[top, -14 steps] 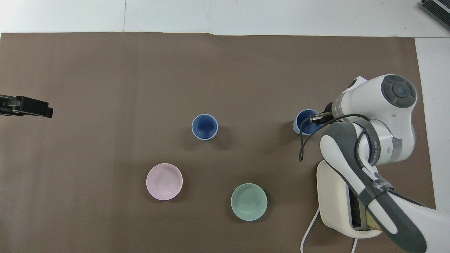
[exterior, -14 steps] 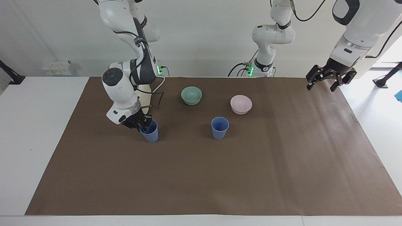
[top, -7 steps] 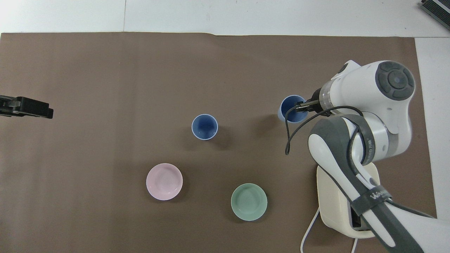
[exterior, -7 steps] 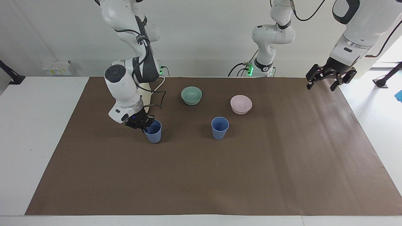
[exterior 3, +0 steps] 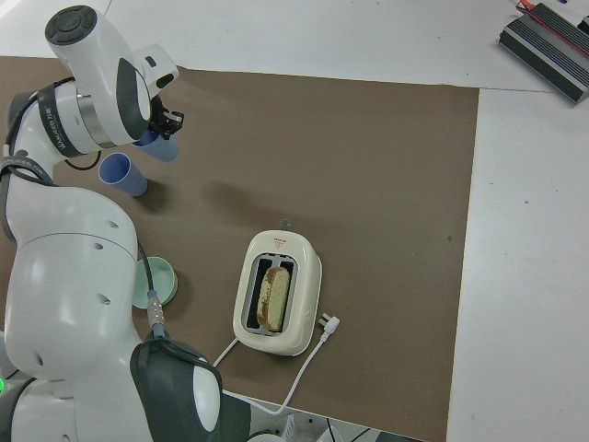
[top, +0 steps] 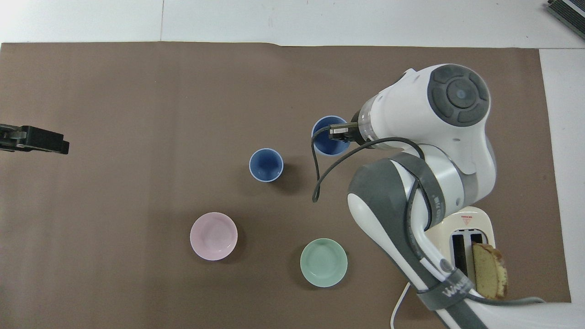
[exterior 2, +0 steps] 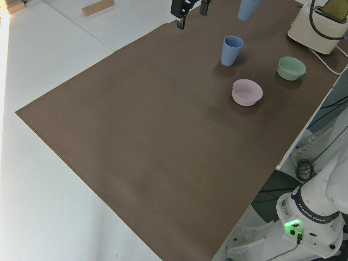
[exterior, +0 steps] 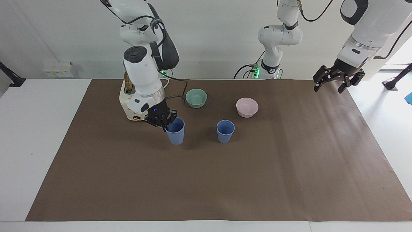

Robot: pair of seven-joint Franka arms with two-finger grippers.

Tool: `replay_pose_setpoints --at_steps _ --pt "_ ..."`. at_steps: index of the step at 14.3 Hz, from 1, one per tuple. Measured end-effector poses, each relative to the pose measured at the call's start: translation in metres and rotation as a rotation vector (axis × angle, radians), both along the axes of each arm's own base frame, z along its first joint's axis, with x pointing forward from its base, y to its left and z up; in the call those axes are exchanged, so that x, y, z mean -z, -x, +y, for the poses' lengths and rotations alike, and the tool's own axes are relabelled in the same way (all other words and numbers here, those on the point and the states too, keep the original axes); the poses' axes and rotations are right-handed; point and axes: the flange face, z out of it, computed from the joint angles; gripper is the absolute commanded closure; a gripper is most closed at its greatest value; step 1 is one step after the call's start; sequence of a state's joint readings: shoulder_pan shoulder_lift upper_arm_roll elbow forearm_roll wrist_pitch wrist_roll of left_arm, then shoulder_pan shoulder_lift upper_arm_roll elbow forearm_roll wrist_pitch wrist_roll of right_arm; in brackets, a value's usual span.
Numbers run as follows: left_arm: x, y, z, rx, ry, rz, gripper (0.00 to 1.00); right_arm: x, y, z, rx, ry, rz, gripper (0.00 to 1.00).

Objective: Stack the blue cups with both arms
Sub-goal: 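Carry the held blue cup over the center blue cup with the right gripper, then lower the held cup into the center blue cup with the right gripper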

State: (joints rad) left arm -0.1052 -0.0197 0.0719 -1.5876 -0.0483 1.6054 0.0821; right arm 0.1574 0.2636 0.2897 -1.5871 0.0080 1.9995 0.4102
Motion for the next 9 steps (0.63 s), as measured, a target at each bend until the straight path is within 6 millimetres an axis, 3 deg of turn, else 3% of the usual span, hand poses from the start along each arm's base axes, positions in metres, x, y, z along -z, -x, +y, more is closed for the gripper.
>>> replay_pose_setpoints --at_steps 5,9 --pt "0.0 0.0 0.001 -0.002 0.0 0.0 0.0 -0.019 0.007 0.064 0.032 -0.006 -0.002 1.0" --pt "0.0 0.0 0.001 -0.002 0.0 0.0 0.0 -0.019 0.032 0.121 0.04 0.02 0.003 1.0"
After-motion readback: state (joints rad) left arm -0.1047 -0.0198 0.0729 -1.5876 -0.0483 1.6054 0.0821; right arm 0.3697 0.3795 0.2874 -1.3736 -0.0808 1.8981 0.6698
